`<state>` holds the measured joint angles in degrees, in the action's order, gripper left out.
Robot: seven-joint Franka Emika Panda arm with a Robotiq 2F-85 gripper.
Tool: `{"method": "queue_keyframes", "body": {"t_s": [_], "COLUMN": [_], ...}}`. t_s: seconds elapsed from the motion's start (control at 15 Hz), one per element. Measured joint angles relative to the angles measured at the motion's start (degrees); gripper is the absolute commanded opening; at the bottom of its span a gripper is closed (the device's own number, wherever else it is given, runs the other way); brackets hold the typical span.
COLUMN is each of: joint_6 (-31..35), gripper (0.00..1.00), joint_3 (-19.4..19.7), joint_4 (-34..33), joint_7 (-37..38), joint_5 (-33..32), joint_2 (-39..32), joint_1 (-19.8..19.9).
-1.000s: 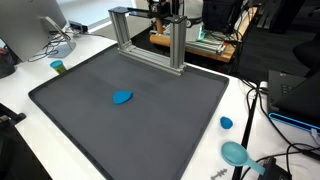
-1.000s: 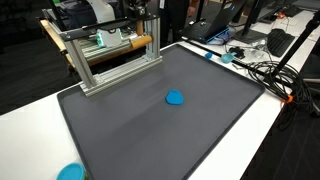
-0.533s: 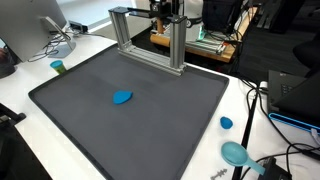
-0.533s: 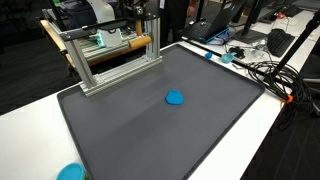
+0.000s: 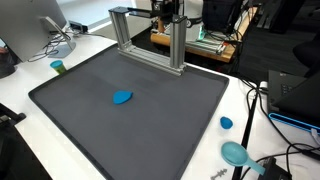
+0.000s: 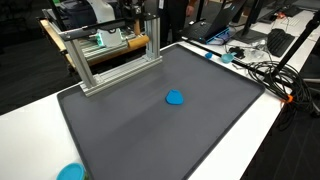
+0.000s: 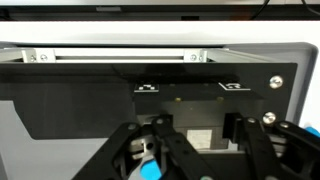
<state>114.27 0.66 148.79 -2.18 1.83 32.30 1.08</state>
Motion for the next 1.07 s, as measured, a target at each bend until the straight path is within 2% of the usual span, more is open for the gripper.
{"method": "queue_keyframes", "body": {"t_s": [0.13,0.2,0.47,1.07], "joint_6": [-0.26,-0.38,-0.94,-0.35], "gripper": [0.99,1.00,1.00,1.00], "joint_3": [0.03,0.03,-0.08,0.19], "joint_4": [0.01,0.01,0.02,0.01], "joint_7": [-1.06,-1.44,-1.83,0.25], "joint_5": [0.33,0.42,0.52,0.84], "joint_2": [0.22,0.27,0.26,-0.01], "joint_1": [-0.98,-1.51,-3.11,-2.54]}}
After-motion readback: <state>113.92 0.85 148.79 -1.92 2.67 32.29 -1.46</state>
